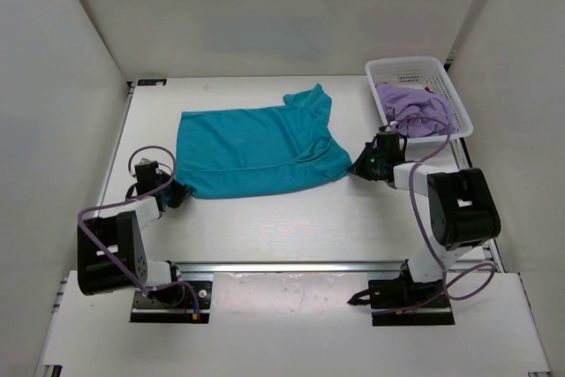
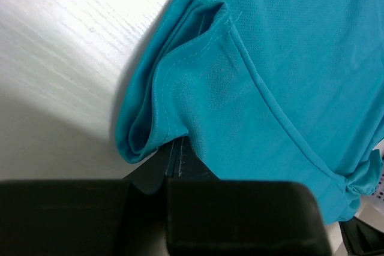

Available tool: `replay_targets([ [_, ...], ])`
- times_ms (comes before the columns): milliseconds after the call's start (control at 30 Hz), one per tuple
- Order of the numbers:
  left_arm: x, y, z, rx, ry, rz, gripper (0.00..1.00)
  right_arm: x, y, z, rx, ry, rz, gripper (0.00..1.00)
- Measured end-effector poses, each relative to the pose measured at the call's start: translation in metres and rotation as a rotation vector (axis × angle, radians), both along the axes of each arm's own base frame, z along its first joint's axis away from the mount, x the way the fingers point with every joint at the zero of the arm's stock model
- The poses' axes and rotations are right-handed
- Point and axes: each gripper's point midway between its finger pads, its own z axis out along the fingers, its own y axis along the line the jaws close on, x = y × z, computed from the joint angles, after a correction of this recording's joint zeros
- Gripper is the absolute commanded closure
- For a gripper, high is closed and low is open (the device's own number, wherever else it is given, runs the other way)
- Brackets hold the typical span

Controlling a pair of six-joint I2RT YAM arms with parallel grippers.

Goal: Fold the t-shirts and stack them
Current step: Fold the flattened tshirt in 1/3 of the way

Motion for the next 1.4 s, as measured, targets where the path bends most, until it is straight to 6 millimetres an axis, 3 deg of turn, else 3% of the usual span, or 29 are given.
replay_targets([
  [333,0.018,-0.009,0.012,0.035,-0.03,-0.034,1.0,-0.032,-0.026,0.041,-0.068,-0.085,-0.109,1.0],
  [533,0.016,-0.011,0.024,0.059,-0.054,-0.039,1.0,-0.086,-0.035,0.018,-0.111,0.002,-0.123,1.0],
  [567,0.016,-0.011,0.027,0.064,-0.063,-0.04,1.0,-0.096,-0.036,0.013,-0.114,0.02,-0.121,0.95],
  [633,0.015,-0.01,0.033,0.071,-0.076,-0.042,0.91,-0.109,-0.038,0.007,-0.113,0.048,-0.131,0.81],
  [667,0.014,-0.01,0.036,0.075,-0.081,-0.044,0.78,-0.114,-0.039,0.005,-0.118,0.057,-0.133,0.73],
  [700,0.013,-0.01,0.038,0.081,-0.087,-0.047,0.66,-0.117,-0.041,0.005,-0.121,0.064,-0.137,0.69],
  [800,0.007,-0.004,0.043,0.084,-0.103,-0.032,0.5,-0.117,-0.044,0.014,-0.135,0.046,-0.141,0.63],
  [867,0.004,-0.001,0.048,0.093,-0.112,-0.023,0.45,-0.109,-0.043,0.029,-0.157,0.012,-0.13,0.67],
  [933,0.004,-0.002,0.055,0.104,-0.134,-0.028,0.45,-0.096,-0.035,0.049,-0.174,-0.046,-0.103,0.85],
  [1000,0.005,-0.008,0.064,0.114,-0.16,-0.051,0.57,-0.083,-0.013,0.071,-0.179,-0.109,-0.03,0.97],
  [1100,0.01,-0.025,0.073,0.132,-0.191,-0.109,0.64,-0.063,0.025,0.084,-0.177,-0.138,0.08,1.0],
  [1200,0.013,-0.074,0.077,0.146,-0.215,-0.258,0.65,-0.049,0.056,0.071,-0.208,-0.11,0.169,1.0],
  [1333,0.008,-0.144,0.075,0.146,-0.236,-0.463,0.66,-0.052,0.073,0.043,-0.241,-0.039,0.246,1.0],
  [1400,0.005,-0.163,0.067,0.141,-0.227,-0.515,0.66,-0.052,0.079,0.036,-0.254,-0.017,0.268,0.99],
])
